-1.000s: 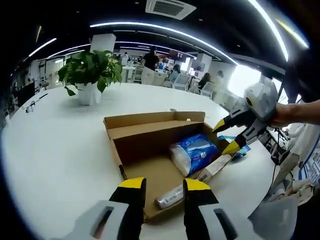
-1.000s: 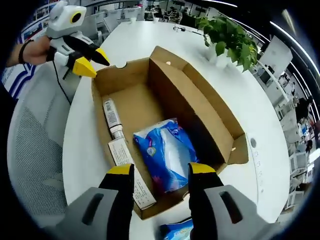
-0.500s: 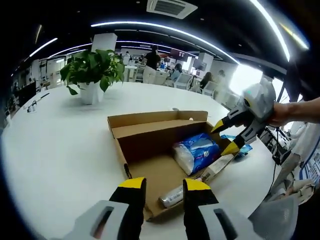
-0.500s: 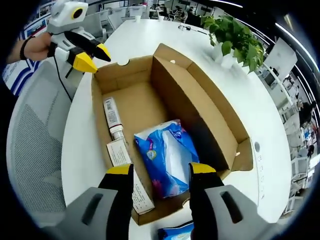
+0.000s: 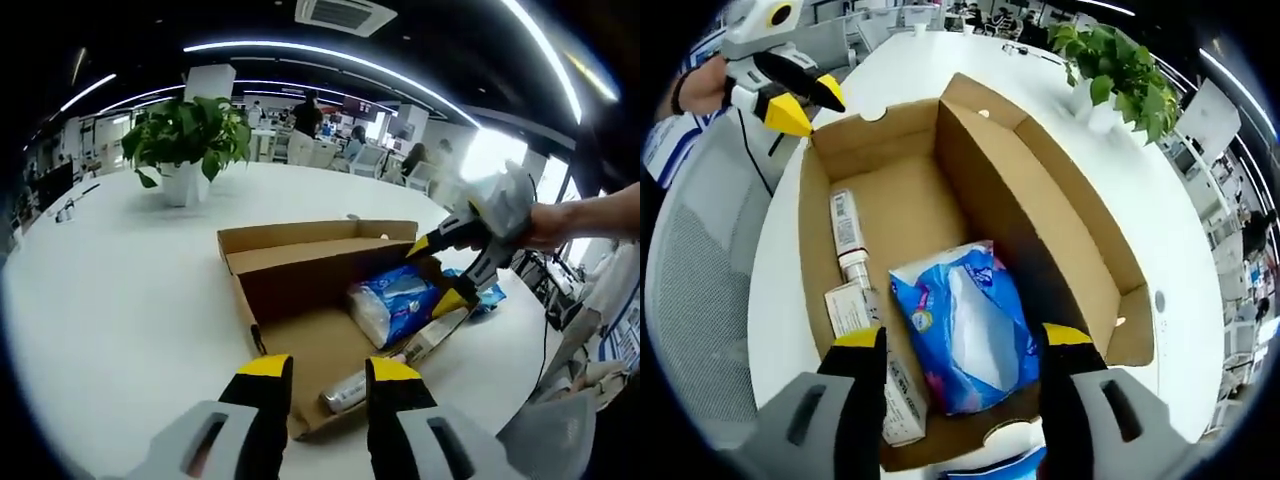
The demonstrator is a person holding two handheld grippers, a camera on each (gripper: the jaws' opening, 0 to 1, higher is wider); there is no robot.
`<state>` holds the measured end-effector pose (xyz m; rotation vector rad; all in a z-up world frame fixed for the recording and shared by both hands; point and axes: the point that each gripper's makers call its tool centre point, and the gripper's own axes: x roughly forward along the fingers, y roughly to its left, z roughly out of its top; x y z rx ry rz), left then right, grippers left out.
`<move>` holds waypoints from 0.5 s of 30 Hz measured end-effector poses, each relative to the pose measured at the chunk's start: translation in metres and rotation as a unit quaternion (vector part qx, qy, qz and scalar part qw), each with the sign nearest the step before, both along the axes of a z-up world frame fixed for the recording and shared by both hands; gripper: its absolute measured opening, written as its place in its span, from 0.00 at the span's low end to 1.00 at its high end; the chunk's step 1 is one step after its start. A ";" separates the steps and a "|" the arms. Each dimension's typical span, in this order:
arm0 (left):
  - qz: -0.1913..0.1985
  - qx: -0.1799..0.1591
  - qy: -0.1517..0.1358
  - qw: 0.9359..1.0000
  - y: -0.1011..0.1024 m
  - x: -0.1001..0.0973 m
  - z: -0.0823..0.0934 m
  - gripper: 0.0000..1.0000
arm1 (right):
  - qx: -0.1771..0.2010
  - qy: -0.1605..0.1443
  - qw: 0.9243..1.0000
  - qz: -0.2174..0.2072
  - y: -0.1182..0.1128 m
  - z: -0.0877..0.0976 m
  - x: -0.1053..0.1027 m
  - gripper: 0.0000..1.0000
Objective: Operate the shoe box by opening the lid, removing the specified soft item, and placing it in the target area until the item is outside and the box remains undamaged.
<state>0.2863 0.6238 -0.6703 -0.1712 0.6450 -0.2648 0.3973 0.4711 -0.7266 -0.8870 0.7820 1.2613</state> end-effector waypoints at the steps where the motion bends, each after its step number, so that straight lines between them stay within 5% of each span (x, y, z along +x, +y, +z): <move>1: 0.001 0.000 0.001 1.000 0.001 0.000 -0.001 0.29 | -0.003 0.001 1.000 0.001 0.001 -0.003 0.001 0.59; 15: 0.009 0.002 0.008 1.000 0.007 0.001 -0.006 0.29 | -0.029 0.040 0.999 0.014 0.012 -0.037 0.004 0.55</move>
